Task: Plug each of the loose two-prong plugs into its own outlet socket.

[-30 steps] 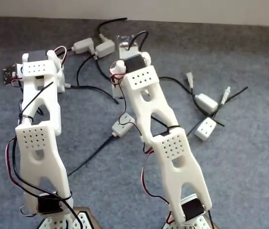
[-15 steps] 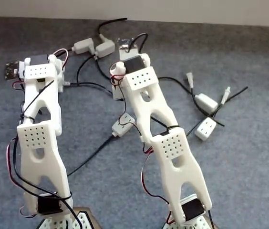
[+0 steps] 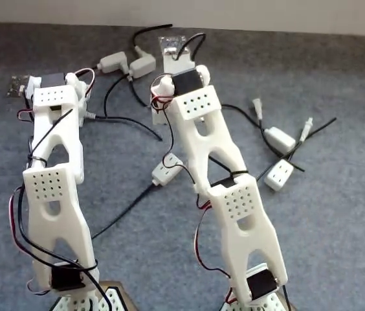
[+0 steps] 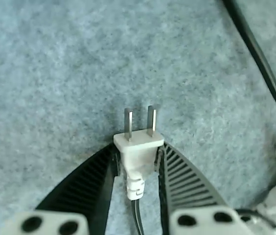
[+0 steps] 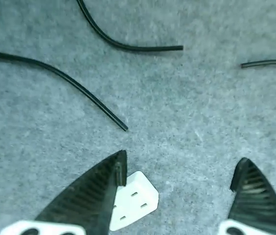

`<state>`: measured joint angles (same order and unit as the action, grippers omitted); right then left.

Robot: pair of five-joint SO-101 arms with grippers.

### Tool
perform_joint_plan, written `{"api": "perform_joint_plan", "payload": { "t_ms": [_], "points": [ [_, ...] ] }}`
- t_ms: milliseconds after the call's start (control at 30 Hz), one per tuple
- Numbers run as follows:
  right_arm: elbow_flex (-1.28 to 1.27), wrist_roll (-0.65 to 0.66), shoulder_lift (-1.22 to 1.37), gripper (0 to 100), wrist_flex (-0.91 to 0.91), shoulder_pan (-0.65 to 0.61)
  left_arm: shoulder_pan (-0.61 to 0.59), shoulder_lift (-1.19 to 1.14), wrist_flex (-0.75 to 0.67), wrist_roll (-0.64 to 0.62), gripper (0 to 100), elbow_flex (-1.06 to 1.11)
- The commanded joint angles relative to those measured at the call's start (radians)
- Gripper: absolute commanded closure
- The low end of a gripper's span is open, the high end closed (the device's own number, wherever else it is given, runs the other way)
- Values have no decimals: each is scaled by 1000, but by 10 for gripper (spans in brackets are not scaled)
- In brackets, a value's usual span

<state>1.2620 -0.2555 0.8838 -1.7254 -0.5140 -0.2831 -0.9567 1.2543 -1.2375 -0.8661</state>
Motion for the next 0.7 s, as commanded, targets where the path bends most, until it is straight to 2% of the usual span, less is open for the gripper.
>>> {"api": "perform_joint_plan", "payload": {
  "t_ms": [0, 167, 300, 500, 667],
  "points": [
    [5, 11, -130, 663, -38, 15, 12, 156, 35, 104, 993, -16],
    [5, 117, -225, 663, -39, 36, 38, 323, 91, 245, 993, -16],
    [5, 143, -308, 663, -39, 88, 117, 472, 143, 377, 993, -16],
    [4, 147, -443, 663, -39, 236, 271, 746, 141, 724, 993, -16],
    [4, 244, -553, 663, -39, 374, 409, 951, 127, 1014, 993, -16]
  ]
}}
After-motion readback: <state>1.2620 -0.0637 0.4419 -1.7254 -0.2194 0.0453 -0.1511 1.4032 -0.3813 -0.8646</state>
